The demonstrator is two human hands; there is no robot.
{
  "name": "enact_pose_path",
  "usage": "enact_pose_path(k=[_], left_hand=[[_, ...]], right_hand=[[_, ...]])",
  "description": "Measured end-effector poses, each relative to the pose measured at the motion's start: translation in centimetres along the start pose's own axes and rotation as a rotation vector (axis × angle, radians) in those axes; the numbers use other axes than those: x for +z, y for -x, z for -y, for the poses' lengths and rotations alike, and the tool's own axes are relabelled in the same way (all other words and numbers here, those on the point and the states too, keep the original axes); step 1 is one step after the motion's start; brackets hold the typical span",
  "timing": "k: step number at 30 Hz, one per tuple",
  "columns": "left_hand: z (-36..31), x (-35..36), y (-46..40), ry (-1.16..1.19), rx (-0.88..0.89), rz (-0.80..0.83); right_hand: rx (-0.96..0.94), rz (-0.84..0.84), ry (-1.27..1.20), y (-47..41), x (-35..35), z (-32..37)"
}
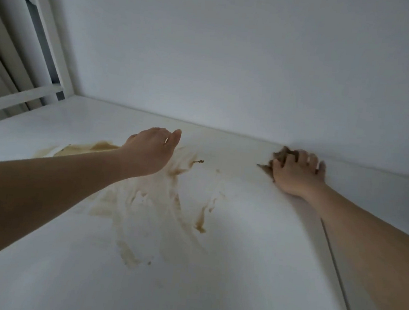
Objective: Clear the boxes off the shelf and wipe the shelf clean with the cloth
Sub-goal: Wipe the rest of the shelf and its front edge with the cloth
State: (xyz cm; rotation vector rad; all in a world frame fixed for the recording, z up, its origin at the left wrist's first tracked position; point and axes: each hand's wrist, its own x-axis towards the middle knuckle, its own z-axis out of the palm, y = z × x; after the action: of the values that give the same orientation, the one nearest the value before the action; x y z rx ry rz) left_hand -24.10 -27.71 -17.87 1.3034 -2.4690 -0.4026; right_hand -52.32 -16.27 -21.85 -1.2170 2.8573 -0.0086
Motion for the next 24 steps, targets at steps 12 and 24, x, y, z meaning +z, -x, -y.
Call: enact_pose_path(k=[12, 24], left_hand=[[1.6, 0.7, -4.0, 0.038, 0.098, 0.098], [1.4, 0.6, -8.1, -0.142, 0.009, 0.299]], right_hand=[[-0.417, 0.114, -0.076, -1.5, 0.2, 9.4], [0.170, 0.075, -0.107, -4.5, -0.3, 4.6]])
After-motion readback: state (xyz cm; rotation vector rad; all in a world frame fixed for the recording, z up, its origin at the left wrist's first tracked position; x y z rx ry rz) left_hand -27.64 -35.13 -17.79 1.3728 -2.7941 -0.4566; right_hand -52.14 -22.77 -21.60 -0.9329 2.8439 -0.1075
